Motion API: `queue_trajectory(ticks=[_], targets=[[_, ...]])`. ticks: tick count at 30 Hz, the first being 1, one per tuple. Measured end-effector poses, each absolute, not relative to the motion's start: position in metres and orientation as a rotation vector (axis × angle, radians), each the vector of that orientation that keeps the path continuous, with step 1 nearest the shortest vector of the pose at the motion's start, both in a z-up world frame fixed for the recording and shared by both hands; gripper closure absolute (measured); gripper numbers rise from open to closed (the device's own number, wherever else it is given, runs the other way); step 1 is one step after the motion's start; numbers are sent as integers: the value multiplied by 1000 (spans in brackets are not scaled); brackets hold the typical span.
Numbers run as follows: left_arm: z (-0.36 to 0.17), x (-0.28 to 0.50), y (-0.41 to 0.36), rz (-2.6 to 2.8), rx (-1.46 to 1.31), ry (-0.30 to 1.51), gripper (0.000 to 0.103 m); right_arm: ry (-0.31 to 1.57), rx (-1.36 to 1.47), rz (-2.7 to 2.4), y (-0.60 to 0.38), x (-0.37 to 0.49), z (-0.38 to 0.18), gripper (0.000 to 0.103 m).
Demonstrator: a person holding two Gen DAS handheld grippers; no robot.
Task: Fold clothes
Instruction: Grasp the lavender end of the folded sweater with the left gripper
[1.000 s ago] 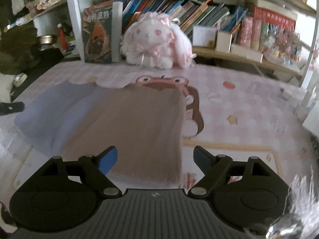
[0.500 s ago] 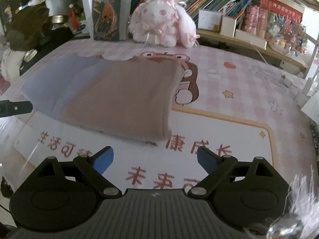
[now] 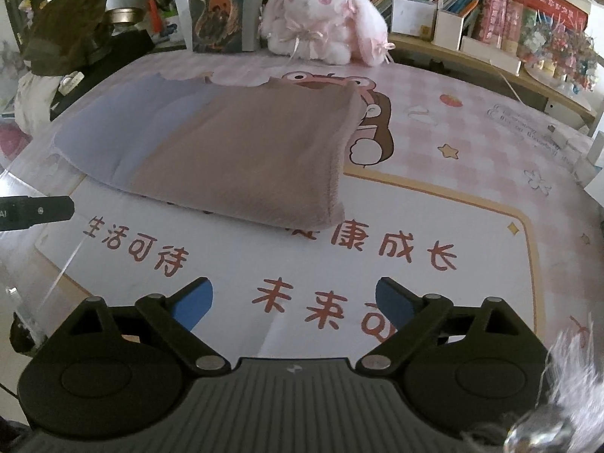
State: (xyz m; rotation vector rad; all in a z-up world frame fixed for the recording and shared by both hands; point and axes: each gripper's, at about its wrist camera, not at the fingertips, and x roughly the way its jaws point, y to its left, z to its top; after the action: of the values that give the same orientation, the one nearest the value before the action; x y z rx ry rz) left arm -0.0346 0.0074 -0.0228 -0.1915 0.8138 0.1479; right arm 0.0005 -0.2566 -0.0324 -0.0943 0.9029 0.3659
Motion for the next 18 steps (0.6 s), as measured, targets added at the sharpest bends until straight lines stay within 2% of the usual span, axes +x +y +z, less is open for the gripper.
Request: queue_trajectory(ticks=[7,12,13,14,15,16,18], targets=[[-27,-21,33,119,-271,806,8,912,-97,323,-244,10,-30,8],[-33,-8,72,141,-480,798,12,903,-127,316,-228,16,-27,9],[-36,-5,85,141,-569,788,24,896,-134,315,-225,17,-25,9],[-41,-2,98,142,-675,783,32,890,-140,308,-222,19,-24,9],[-48,2,112,147,-790,782,47,884,-144,299,-220,21,-23,9],[-54,5,123,160,-886,778,54,881,-141,286,-219,23,-22,9],[-67,11,143,201,-1042,765,54,879,-125,251,-218,30,-20,9]])
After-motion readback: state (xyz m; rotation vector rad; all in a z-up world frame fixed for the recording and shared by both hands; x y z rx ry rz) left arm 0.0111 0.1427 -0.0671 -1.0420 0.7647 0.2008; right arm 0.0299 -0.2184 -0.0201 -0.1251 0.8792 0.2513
